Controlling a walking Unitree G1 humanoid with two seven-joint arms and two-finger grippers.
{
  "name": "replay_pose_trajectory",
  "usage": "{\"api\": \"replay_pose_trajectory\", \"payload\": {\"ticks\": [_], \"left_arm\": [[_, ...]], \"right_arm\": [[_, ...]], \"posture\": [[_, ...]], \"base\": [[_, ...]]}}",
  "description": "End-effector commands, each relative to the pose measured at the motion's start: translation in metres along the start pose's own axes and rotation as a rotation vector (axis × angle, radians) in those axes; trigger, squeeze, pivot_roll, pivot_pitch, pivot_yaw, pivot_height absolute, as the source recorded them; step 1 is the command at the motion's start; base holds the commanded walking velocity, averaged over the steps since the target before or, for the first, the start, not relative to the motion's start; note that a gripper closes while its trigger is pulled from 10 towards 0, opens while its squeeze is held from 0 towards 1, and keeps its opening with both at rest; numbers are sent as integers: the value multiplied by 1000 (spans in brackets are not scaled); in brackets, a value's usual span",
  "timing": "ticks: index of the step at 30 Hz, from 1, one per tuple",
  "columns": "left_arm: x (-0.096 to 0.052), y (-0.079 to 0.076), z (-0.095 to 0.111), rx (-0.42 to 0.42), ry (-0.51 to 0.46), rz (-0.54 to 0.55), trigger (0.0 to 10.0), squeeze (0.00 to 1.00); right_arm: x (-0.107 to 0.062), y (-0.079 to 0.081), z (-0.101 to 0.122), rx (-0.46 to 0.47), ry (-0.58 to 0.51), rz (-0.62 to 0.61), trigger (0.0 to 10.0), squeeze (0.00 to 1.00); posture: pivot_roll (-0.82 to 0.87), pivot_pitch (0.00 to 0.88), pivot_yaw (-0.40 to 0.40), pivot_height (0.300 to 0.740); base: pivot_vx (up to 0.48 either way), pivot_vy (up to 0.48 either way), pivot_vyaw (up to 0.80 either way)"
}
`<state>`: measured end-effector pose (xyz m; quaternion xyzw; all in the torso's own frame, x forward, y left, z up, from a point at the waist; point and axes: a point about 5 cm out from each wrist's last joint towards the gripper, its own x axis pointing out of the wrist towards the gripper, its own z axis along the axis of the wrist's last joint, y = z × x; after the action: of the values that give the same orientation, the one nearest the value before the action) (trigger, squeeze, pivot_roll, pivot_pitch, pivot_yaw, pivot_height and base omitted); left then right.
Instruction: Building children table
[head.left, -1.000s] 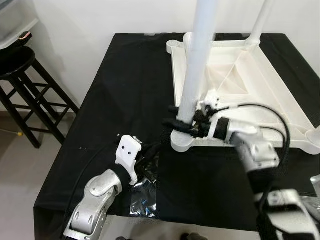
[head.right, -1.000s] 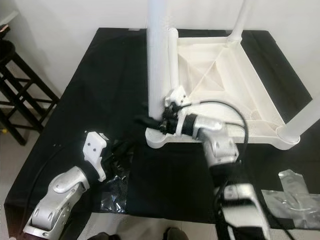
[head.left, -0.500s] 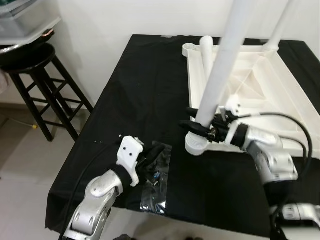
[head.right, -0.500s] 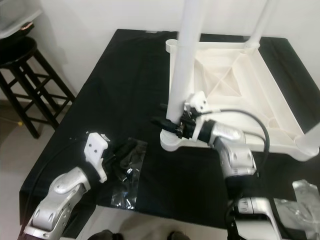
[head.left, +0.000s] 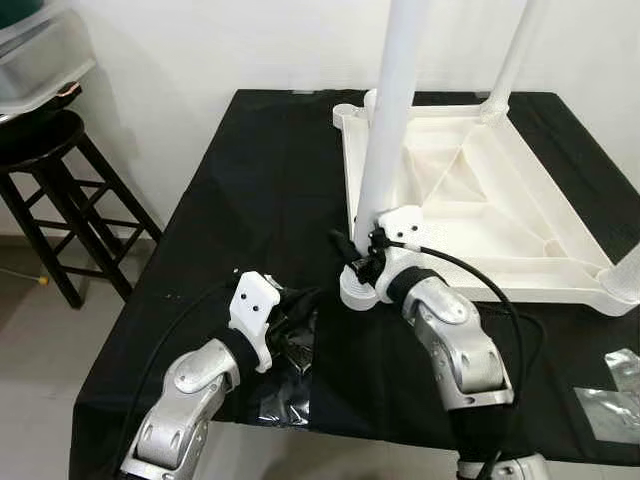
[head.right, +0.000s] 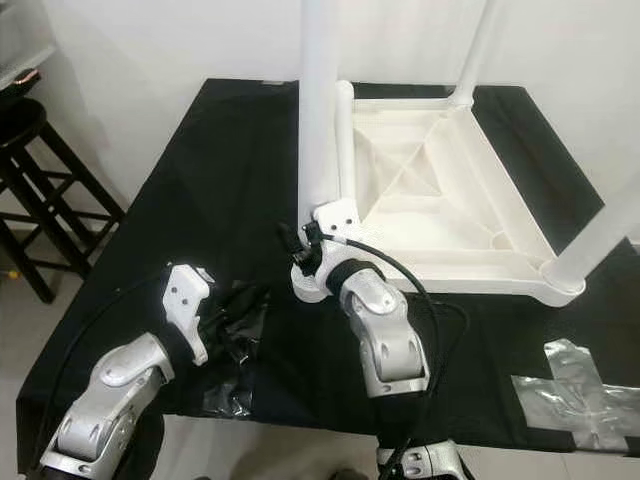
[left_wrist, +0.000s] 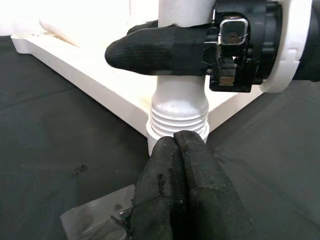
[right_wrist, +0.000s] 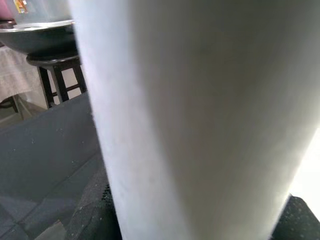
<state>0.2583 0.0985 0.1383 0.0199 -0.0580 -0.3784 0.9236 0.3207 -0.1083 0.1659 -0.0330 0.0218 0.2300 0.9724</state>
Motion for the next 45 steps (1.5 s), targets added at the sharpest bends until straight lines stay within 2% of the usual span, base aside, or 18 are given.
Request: {"api": "replay_pose_trajectory", "payload": {"ticks": [1,4,5,11,12,17,21,22,24,25,30,37,40,41,42,43,44,45], "left_arm": [[-5,1,-2,8,8,3,10000,0],[-19,-15,-2,10,17,-149,10000,0],[-23,-18,-4,15,25,-177,10000,0],[-33,-21,-9,21,37,-197,10000,0],[-34,-21,-9,33,27,-189,10000,0],[-35,-21,-8,44,-4,-139,10000,0],[-38,-22,-9,37,-9,-125,10000,0],[-40,-23,-9,21,-12,-119,10000,0],[-42,-24,-9,10,-15,-117,10000,0],[-44,-24,-9,-1,-22,-101,10000,0],[-45,-24,-7,40,-42,-73,10000,0],[-54,-29,-1,107,-60,-17,10000,0],[-57,-33,-2,89,-50,0,10000,0],[-58,-33,-3,82,-47,2,10000,0],[-58,-33,-3,82,-47,2,10000,0],[-58,-32,-4,66,-41,0,10000,0],[-58,-32,-4,66,-41,0,10000,0],[-58,-33,-5,53,-37,-15,10000,0]], "right_arm": [[-4,-3,-31,44,183,-56,10000,0],[2,-19,0,22,35,49,10000,0],[2,-22,10,23,-14,104,10000,1000],[-3,-44,44,9,-138,311,10000,1000],[-5,-52,50,-20,-145,391,10000,0],[-9,-69,56,-58,-107,603,10000,0],[-7,-72,54,-32,-90,649,10000,0],[-4,-72,51,-12,-82,654,6549,0],[-2,-73,49,0,-77,661,6549,0],[-1,-71,42,23,-63,681,0,0],[-5,-73,34,26,-46,710,0,0],[-27,-96,18,17,-15,620,0,0],[-33,-100,0,-41,77,401,0,0],[-30,-91,-12,-39,106,177,0,0],[-30,-91,-12,-39,106,177,0,0],[-33,-80,-26,-4,142,-115,0,0],[-33,-80,-26,-4,142,-115,0,0],[-43,-48,-40,57,168,-196,0,0]], "posture": [[49,141,21,740],[44,138,28,740],[48,136,23,740],[53,132,13,740],[49,128,8,740],[58,124,-4,740],[64,124,-8,740],[62,125,-9,740],[62,125,-9,740],[64,127,-9,740],[52,134,-10,740],[44,143,-18,740],[47,139,-36,740],[58,135,-52,740],[58,135,-52,740],[41,138,-39,740],[41,138,-39,740],[44,134,-31,740]], "base": [[0,0,0],[0,0,0],[0,0,0],[0,0,0],[0,0,0],[0,0,0],[0,0,0],[0,0,0],[0,0,0],[0,0,0],[0,0,0],[0,0,0],[0,0,0],[0,0,0],[0,0,0],[0,0,0],[0,0,0],[0,0,0]]}}
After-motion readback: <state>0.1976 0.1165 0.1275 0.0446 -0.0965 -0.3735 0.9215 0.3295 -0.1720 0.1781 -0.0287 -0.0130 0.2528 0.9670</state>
